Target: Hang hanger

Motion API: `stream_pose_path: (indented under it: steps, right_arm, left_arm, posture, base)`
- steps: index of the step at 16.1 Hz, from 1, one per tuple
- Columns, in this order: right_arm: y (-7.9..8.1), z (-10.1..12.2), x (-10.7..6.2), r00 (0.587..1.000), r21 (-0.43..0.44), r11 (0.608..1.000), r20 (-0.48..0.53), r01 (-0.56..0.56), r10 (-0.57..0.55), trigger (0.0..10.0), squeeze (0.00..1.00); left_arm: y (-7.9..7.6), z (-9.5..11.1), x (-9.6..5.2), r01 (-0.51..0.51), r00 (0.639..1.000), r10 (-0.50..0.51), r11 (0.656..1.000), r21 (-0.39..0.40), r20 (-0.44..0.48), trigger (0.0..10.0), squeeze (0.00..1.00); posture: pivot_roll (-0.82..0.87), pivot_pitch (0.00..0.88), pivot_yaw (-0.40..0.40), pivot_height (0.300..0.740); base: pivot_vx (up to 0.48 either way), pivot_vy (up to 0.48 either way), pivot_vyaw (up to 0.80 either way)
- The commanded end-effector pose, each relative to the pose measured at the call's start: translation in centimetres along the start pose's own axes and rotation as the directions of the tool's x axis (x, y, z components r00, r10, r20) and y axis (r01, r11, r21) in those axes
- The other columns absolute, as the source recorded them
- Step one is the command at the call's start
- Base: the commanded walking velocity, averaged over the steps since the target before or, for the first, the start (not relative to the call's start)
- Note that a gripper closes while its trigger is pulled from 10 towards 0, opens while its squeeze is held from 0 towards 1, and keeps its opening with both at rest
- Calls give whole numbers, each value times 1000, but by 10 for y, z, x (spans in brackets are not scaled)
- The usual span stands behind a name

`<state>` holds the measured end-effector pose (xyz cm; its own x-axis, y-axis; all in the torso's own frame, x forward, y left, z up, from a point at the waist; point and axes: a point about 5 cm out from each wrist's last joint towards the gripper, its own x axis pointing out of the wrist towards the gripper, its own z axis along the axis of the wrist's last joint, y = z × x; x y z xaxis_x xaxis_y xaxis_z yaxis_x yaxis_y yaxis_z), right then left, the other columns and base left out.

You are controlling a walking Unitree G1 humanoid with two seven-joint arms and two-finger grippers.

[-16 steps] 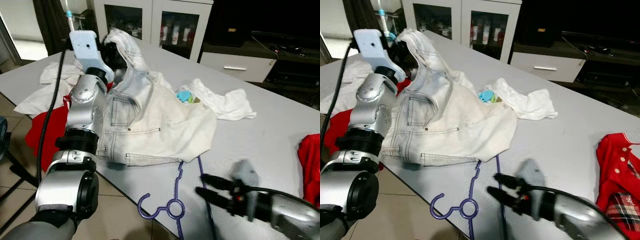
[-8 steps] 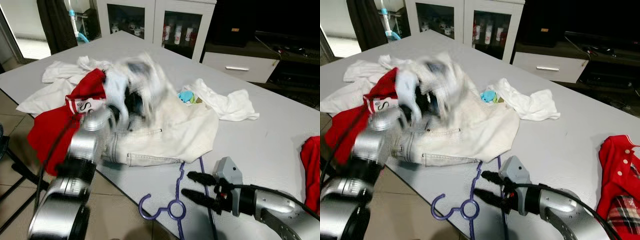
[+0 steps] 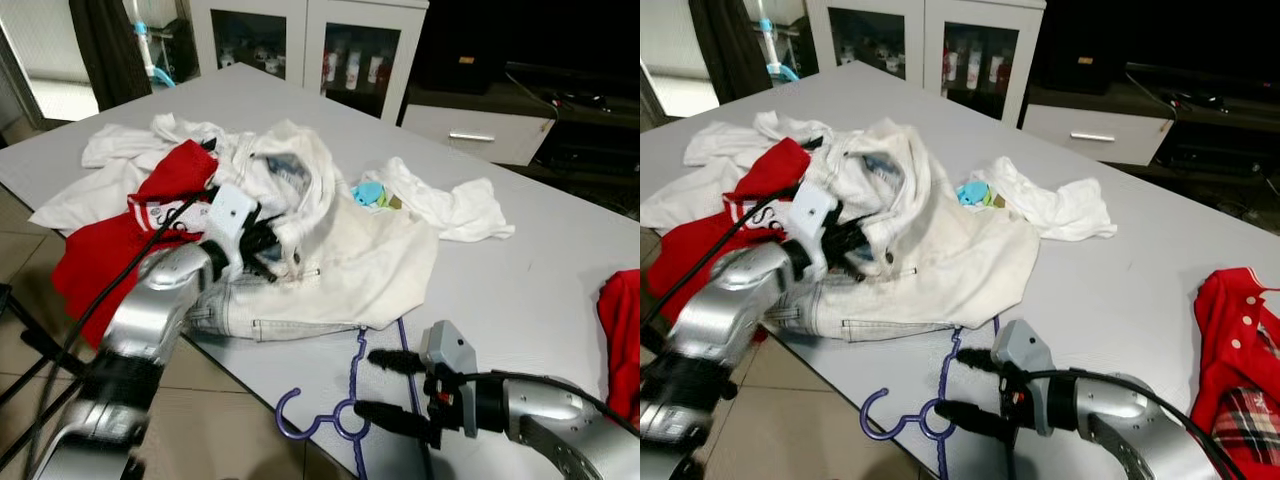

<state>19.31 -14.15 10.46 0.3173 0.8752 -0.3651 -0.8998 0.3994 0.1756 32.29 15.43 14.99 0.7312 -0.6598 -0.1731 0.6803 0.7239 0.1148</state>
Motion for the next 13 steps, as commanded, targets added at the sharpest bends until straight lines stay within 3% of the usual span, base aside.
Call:
stream_pose_path:
  steps: [1,2,3,6,7,9,13]
  right_arm:
    - [-4,1,-1,1000,-21,999,0,27,-27,10000,863]
    - [-6,0,0,999,-26,999,6,41,-41,10000,204]
    - [-6,0,1,999,-30,998,8,48,-48,10000,0]
    - [-10,5,2,993,-22,995,67,102,-101,10000,0]
    - [-11,0,3,992,-25,992,45,121,-119,10000,0]
    - [-12,-6,3,992,-59,990,4,129,-129,10000,0]
    - [-11,-11,10,996,-3,997,-35,78,-78,10000,0]
  left_arm:
    - [-8,-2,-4,38,999,-38,999,-22,-4,10000,0]
    - [-11,-5,-10,42,999,-42,998,-41,-3,10000,0]
    - [-13,-7,-13,44,999,-44,998,-45,-3,10000,0]
    - [-24,-11,-35,75,997,-74,995,-59,19,10000,0]
    - [-25,-11,-38,84,996,-83,994,-69,26,10000,0]
    - [-25,-13,-38,72,997,-71,995,-67,11,10000,0]
    - [-27,-19,-30,21,1000,-22,998,-62,-4,10000,0]
  posture:
    - [-50,0,-46,740]
    - [-44,0,-45,740]
    - [-44,0,-45,740]
    - [-19,0,-48,740]
    - [-14,0,-47,740]
    - [-10,0,-46,740]
    - [-19,0,-44,740]
  base:
    - [0,0,0]
    - [0,0,0]
    - [0,0,0]
    - [0,0,0]
    - [0,0,0]
    - [0,0,0]
    - [0,0,0]
